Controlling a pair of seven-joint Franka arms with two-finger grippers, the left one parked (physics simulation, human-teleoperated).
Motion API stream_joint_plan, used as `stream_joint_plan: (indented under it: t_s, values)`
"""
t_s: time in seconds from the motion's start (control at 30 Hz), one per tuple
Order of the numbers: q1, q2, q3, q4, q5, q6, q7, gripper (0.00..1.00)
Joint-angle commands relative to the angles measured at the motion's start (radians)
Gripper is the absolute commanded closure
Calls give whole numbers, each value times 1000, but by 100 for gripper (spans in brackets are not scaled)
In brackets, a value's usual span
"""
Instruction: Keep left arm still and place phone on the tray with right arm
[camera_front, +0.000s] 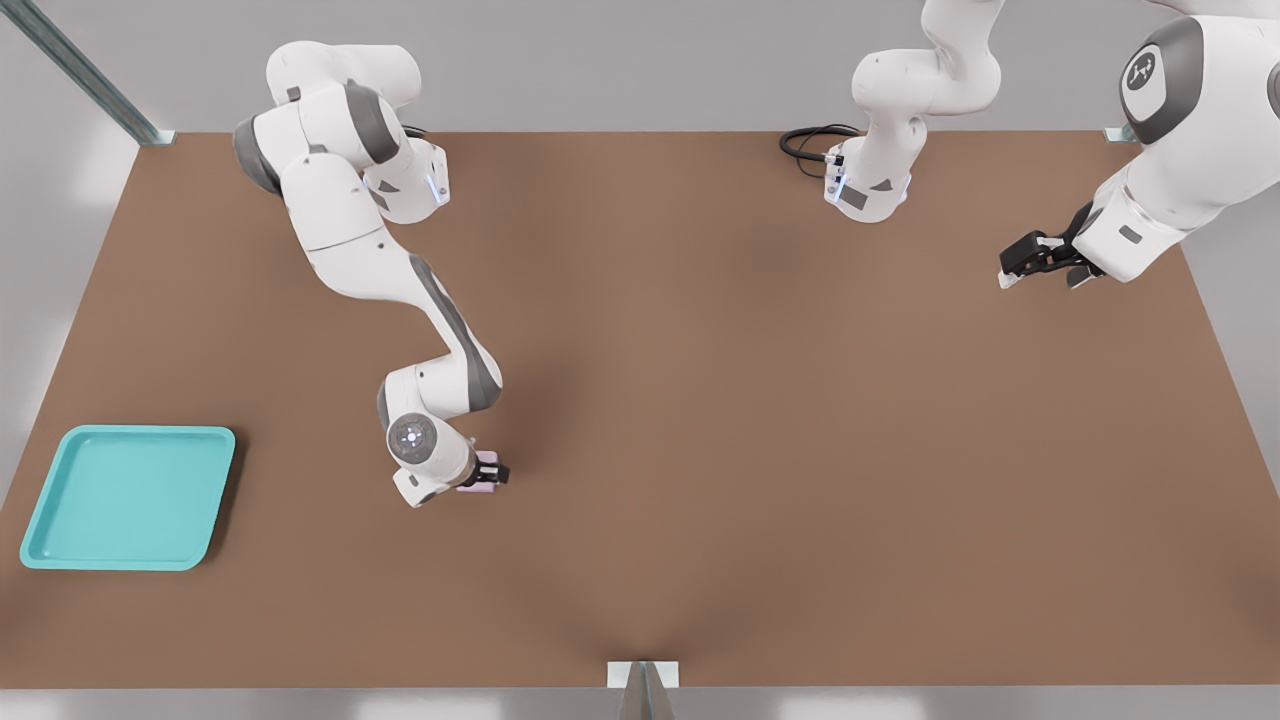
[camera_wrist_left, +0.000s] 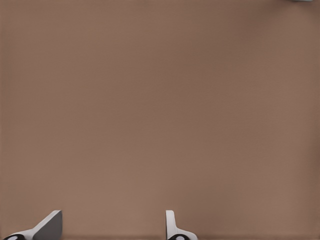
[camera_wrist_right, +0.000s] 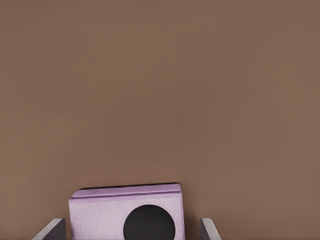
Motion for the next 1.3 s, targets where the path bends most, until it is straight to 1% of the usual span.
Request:
stream_joint_plan:
  t_s: [0.0,0.03,0.1,0.13,0.23,0.27,0.3,0.4,0.47,0.53,0.57,0.6,0.7,0.77,0.83,0.87,0.9,0.97,1.0,1.03,1.2,1.23,1.27]
  values:
    - [1,0,0,0,0,23,90,0]
    - [2,0,0,0,0,23,90,1]
    - [2,0,0,0,-1,22,87,21]
    - [4,0,0,2,-1,22,85,26]
    - [8,-12,0,0,-3,11,84,28]
    - [8,-15,0,-1,-4,10,72,31]
    - [8,-42,0,-3,-4,-19,69,31]
    - [-32,-136,0,-23,-4,-105,-5,30]
    - [-101,-222,0,-101,-4,-106,-109,30]
    - [-220,-291,5,-175,-3,-105,-285,30]
    - [-272,-308,5,-195,-4,-106,-373,30]
    - [-351,-317,5,-202,-3,-107,-511,30]
    - [-535,-293,5,-183,-4,-104,-800,30]
    - [-616,-243,-1,-101,-4,-106,-944,30]
    - [-659,-147,-11,31,-3,-107,-1062,29]
    - [-665,-104,-12,104,0,-151,-1106,29]
    - [-680,-26,-14,225,-1,-240,-1157,29]
    - [-713,28,-14,275,-4,-240,-1206,29]
    - [-719,54,-14,296,-4,-239,-1222,26]
    - [-719,54,-14,296,-4,-239,-1222,1]
    - [-714,25,-5,296,0,-242,-1200,0]
    - [-710,-29,0,292,-1,-268,-1192,0]
    - [-697,-95,6,290,-7,-358,-1133,0]
